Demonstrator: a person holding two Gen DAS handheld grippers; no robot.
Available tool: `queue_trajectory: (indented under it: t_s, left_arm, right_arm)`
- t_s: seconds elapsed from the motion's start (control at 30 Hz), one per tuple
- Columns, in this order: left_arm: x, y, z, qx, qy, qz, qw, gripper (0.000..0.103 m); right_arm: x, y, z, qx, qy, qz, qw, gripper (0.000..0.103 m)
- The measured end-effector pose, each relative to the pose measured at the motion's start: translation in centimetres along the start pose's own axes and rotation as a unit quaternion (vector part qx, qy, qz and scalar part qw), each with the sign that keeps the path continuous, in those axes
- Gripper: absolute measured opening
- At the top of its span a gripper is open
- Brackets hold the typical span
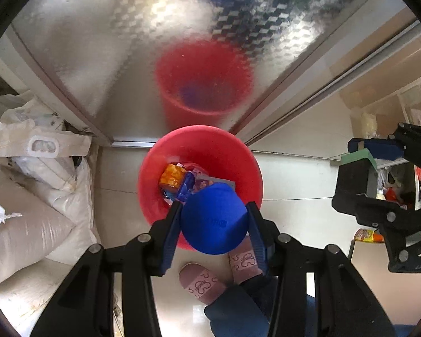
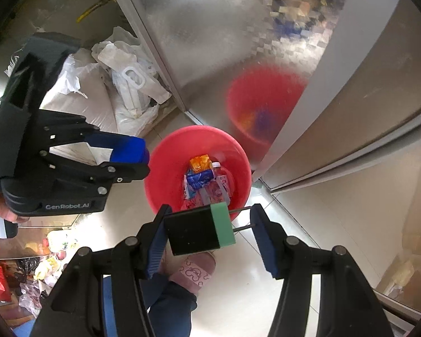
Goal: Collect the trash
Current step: 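Open both tools to drop lid and charger into the red bin, then raise both tools back up to the counter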
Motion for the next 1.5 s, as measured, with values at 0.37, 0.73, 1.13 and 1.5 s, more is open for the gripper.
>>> queue_trajectory:
  t_s: [0.37, 0.73, 1.13, 1.5]
  left_arm:
    - [0.7, 0.2, 0.2, -0.012, -0.003, 0.004, 0.9999, 0.086]
    - [-0.6, 2.9, -1.8, 0.029, -0.011, 0.0, 0.9995, 0.103]
    - [-2.7, 3.8, -4.6, 0.043, 0.003, -0.001, 0.9991, 0.103]
    - [-3.4, 3.9, -6.2, 0.057, 0.018, -0.004, 0.9982, 0.103]
  right_arm:
    - [-1.6, 0.2, 0.7, -0.003, -0.006, -0.004, 1.0, 0.054]
    - [-0.8, 0.3, 0.1, 0.001, 0.003, -0.002, 1.0, 0.054]
    - [1.5, -2.5, -2.6, 0.023, 0.031, -0.014, 0.999, 0.054]
    - [2.2, -3.4, -2.7, 0.013, 0.042, -0.018, 0.999, 0.1]
Point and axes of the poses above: each gripper's, at about its wrist camera, not at the fingertips, and y roughly against the way its jaws point, z to its right, x to its top, the point moved 9 cm from there along -y, roughly the way its jaws point
